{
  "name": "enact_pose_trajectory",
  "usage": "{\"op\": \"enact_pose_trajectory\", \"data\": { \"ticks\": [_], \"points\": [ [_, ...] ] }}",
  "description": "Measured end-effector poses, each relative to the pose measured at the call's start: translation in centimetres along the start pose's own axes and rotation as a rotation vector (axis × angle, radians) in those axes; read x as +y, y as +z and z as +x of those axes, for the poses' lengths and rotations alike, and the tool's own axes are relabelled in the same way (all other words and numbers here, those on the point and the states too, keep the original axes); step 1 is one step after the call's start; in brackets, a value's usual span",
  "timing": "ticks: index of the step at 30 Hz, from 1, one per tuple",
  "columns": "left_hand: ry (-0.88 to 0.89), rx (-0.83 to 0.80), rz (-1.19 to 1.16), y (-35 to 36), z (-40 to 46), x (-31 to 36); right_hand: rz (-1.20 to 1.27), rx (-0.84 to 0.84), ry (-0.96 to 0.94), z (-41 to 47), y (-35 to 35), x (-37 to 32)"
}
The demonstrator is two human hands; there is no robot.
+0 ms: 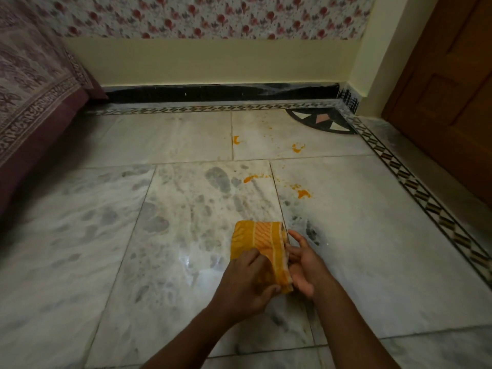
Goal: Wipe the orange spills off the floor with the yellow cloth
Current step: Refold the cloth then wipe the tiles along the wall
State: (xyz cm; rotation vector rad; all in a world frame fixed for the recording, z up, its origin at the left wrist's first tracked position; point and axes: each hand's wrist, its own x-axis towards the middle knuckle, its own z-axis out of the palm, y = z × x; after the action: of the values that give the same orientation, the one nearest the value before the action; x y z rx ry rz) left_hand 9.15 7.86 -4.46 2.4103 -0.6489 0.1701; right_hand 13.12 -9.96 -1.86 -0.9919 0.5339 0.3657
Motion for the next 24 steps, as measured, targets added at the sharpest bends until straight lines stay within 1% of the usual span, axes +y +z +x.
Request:
{"op": "enact_pose_trajectory", "data": {
  "ticks": [3,6,9,12,14,16,17,18,20,21,22,24],
  "points": [
    [0.093,0.007,0.096,0.1,-0.2,0.5,0.04,0.016,0.007,-0.1,0.0,0.1],
    [0.13,0.042,0.221,0.3,-0.6,0.6,0.095,0.048,0.011,0.1,0.0,0.4],
    [0.171,0.088,0.226,0.2,-0.3,0.5,0.13,0.056,0.002,0.1,0.3,0.3],
    [0.278,0.165,0.215,-0.2,-0.4,0.8,0.142,0.062,-0.008,0.5,0.4,0.2],
    [0.384,0.119,0.24,-0.5,-0.7,1.0,0.129,0.096,0.005,1.1,0.3,0.3],
    [0.449,-0.004,0.296,-0.7,-1.0,0.9,0.051,0.131,0.012,1.4,0.5,0.5],
    [0.423,-0.065,0.307,-0.8,-1.1,0.7,-0.009,0.141,0.014,1.6,0.4,0.7],
    [0.353,-0.112,0.271,-0.9,-1.2,0.4,-0.068,0.161,0.024,1.8,0.4,1.0],
    [0.156,-0.145,0.059,-1.5,-1.6,0.1,-0.153,0.168,0.076,1.9,0.1,1.4],
    [0.064,-0.11,-0.07,-1.5,-1.8,-0.1,-0.185,0.167,0.097,1.8,0.0,1.5],
    [-0.026,-0.029,-0.167,-1.4,-2.0,-0.4,-0.204,0.159,0.111,1.7,-0.1,1.5],
    [-0.238,0.19,-0.286,-0.7,-1.9,-1.0,-0.211,0.17,0.127,1.7,-0.1,1.2]
  ]
}}
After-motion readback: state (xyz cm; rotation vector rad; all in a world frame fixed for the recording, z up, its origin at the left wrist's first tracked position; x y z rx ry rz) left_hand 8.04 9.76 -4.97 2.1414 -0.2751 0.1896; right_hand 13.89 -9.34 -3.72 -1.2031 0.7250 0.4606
